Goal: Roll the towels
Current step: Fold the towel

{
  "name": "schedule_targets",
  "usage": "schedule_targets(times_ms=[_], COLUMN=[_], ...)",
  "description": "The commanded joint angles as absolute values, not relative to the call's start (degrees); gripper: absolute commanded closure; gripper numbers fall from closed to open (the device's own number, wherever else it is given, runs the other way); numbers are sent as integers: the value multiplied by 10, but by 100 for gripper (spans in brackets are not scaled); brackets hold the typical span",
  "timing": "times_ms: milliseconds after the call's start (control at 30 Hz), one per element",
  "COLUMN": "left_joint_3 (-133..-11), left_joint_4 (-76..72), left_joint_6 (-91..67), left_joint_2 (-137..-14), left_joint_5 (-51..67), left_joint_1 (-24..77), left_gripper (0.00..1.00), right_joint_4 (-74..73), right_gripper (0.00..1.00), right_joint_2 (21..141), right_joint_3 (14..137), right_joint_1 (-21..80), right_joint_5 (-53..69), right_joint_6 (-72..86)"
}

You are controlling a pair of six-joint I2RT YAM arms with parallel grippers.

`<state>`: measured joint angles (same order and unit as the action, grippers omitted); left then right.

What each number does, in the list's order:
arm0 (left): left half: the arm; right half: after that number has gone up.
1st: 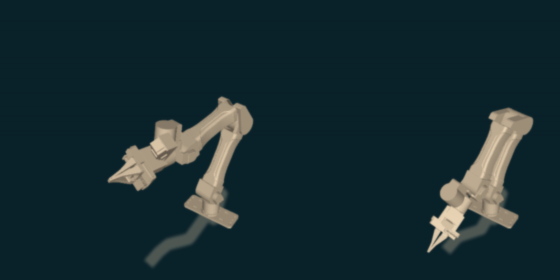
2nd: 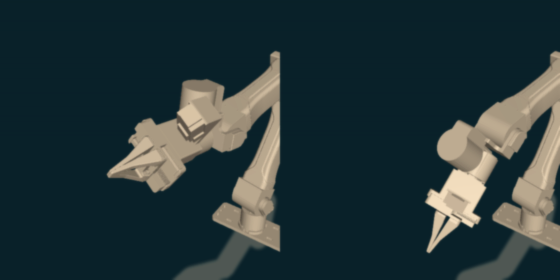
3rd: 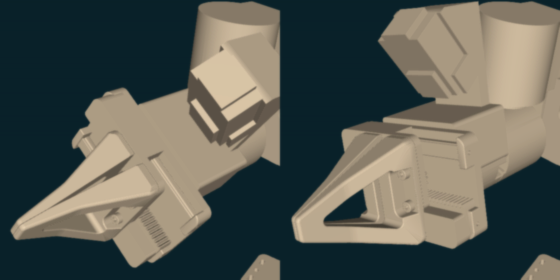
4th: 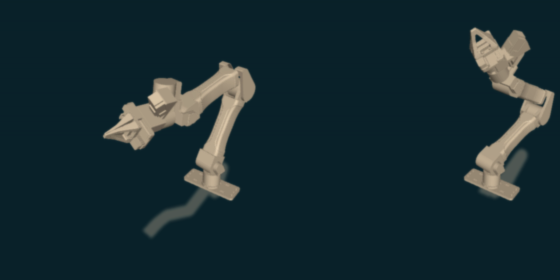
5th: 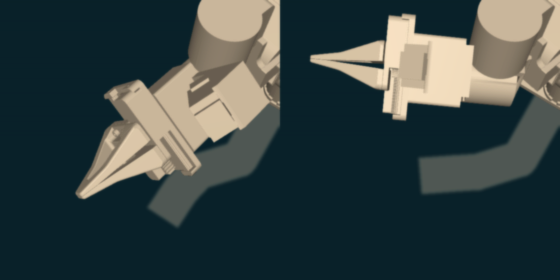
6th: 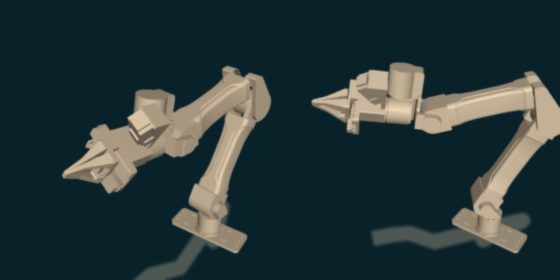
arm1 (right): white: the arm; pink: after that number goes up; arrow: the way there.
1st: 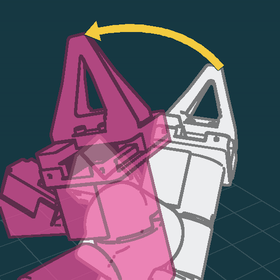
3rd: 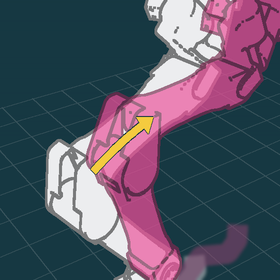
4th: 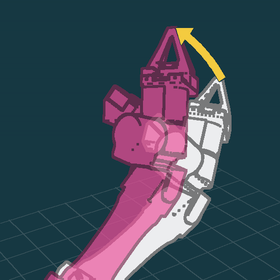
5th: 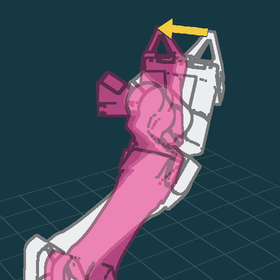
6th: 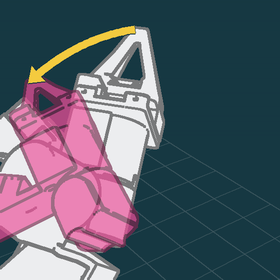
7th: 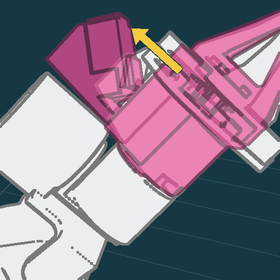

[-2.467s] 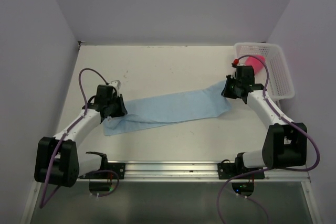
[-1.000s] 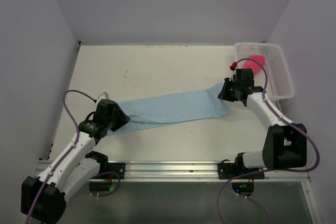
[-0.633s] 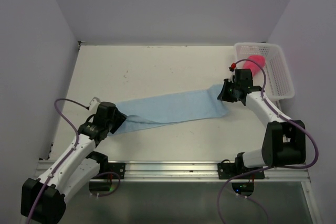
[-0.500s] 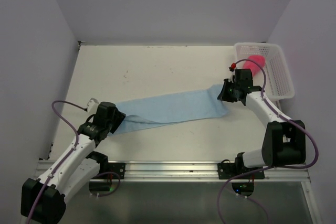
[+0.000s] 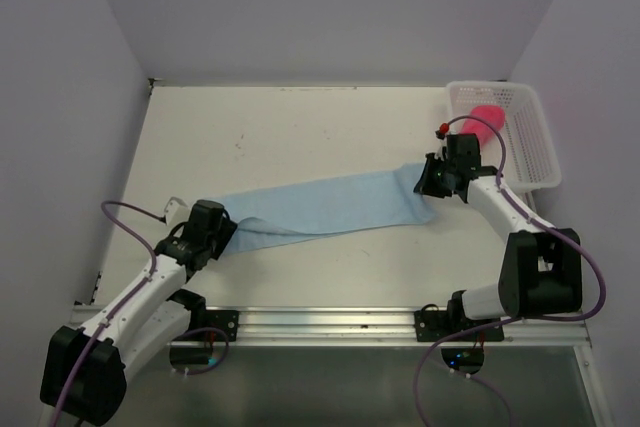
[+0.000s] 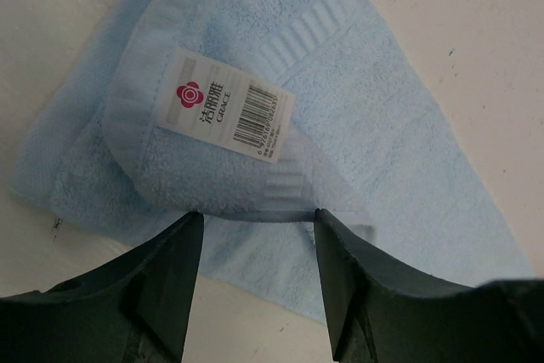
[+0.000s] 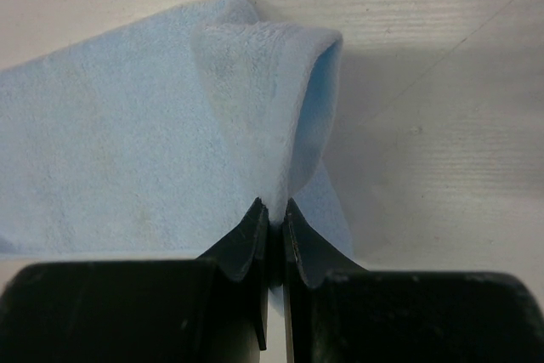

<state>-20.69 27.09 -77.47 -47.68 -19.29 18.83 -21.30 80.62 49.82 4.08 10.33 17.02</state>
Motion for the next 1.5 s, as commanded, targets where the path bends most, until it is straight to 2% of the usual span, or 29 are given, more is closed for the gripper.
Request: schedule_targets(times_ms=[0, 600, 833, 933, 1167, 1467], left_joint_3=[-208, -214, -210, -207, -214, -225], left_joint_4=[226, 302, 344, 363, 406, 409], left_joint_6=[-783, -793, -792, -786, -764, -721], left_joint_2=[-481, -410, -388, -376, -355, -347], left_joint_5=[-236, -276, -258, -258, -265, -249], left_joint_1=[191, 190, 191, 191, 191, 191], left_gripper=[42, 64, 88, 92, 91, 73], right_joint_4=[-190, -191, -196, -198, -204, -208], right_gripper=[100, 100, 100, 100, 100, 100], right_joint_2=[809, 805, 798, 796, 795, 794], right_joint_3=[495, 490, 490, 489, 490, 490], right_joint_1=[40, 40, 40, 40, 40, 40], right_joint_5=[123, 121, 119, 119, 116, 114], right_joint_6=[177, 178, 175, 175, 175, 172])
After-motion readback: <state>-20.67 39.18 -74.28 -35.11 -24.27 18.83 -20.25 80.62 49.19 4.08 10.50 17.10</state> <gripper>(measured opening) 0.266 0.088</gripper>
